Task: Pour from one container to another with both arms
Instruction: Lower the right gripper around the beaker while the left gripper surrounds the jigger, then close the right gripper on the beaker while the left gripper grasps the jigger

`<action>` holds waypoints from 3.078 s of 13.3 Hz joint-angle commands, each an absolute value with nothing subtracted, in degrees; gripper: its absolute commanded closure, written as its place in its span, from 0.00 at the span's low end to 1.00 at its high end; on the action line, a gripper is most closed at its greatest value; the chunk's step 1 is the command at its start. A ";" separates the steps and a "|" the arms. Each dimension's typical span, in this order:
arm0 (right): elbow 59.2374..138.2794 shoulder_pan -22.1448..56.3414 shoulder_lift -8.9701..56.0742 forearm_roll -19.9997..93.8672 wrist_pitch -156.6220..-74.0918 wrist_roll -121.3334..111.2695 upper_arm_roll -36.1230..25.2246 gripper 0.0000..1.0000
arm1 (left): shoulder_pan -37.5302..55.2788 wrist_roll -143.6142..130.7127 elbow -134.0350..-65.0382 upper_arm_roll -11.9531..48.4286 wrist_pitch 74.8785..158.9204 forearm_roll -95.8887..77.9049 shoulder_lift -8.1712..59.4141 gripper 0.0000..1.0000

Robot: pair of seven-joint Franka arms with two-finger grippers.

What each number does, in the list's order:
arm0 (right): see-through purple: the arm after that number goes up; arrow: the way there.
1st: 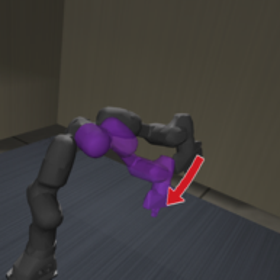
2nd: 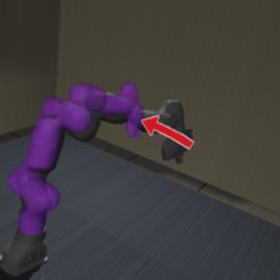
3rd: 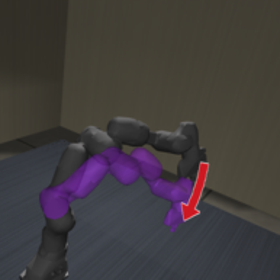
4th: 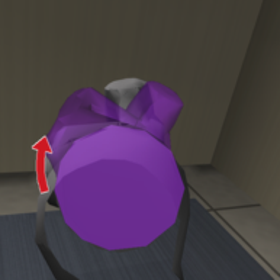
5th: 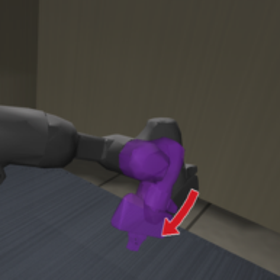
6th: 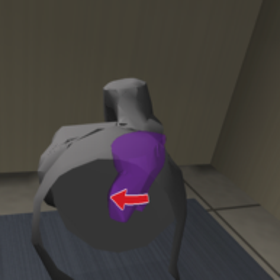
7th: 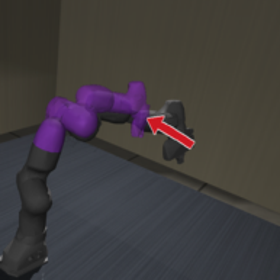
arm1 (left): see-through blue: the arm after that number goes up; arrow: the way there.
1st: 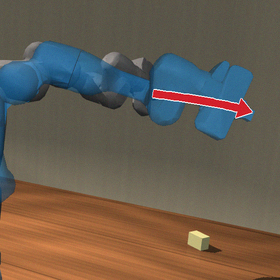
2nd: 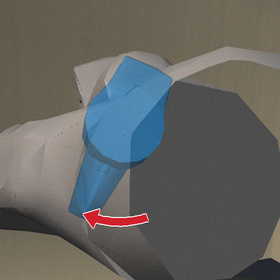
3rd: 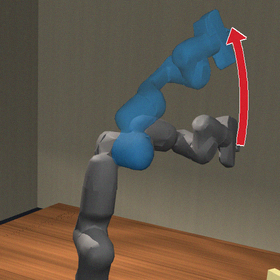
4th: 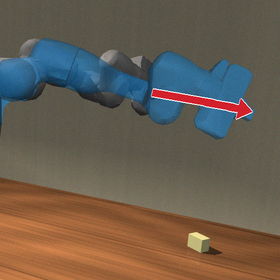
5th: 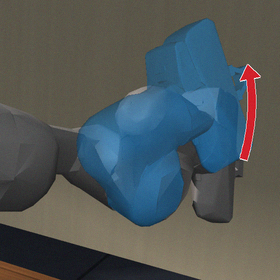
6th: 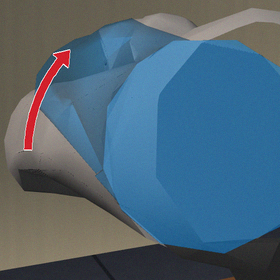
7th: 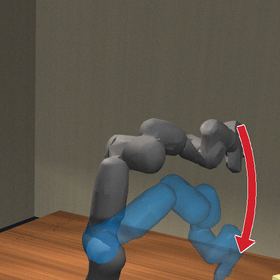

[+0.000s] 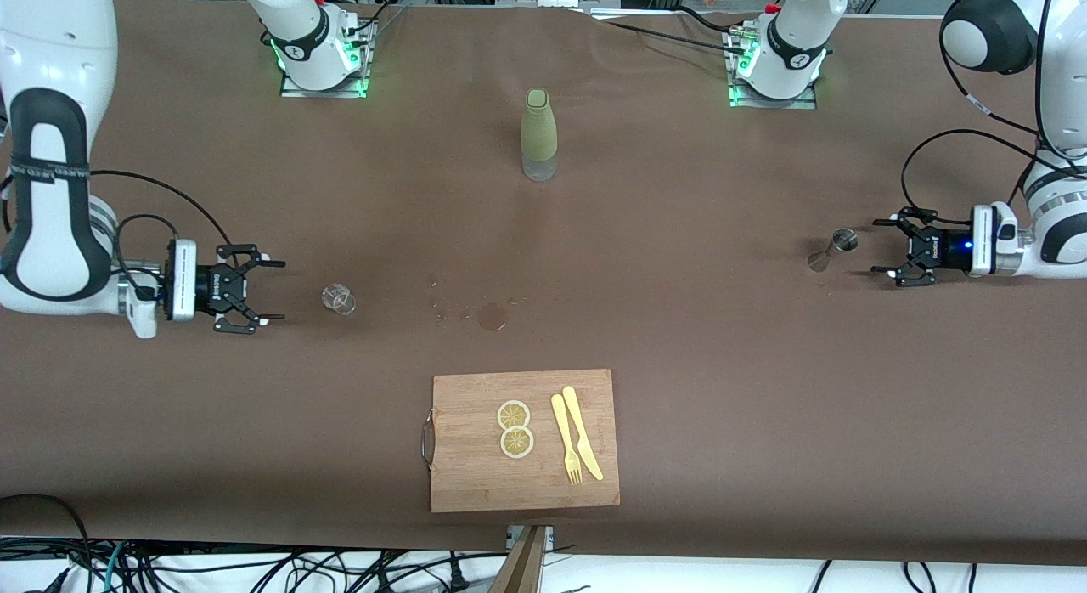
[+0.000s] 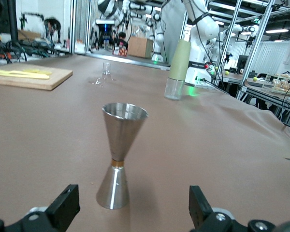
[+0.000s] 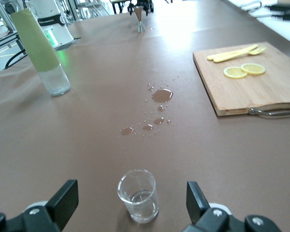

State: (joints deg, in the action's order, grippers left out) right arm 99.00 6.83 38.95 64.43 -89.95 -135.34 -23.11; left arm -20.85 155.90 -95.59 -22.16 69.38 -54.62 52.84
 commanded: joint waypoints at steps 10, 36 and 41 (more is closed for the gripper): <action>97.56 5.89 52.37 77.07 -84.02 -156.35 -22.50 0.01 | -17.93 174.64 -103.62 -20.05 69.96 -64.16 55.02 0.00; 96.59 6.59 56.78 83.50 -82.62 -160.66 -18.11 0.95 | -17.40 174.47 -102.83 -20.13 69.61 -64.77 56.60 1.00; 95.18 6.77 55.64 83.41 -82.44 -157.61 -18.11 1.00 | -15.31 165.34 -100.72 -19.43 69.35 -64.33 53.98 1.00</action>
State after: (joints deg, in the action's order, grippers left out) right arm 95.95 6.88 55.86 82.47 -83.66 -156.05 -18.24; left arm -17.85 158.62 -100.68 -18.85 68.64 -64.48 55.66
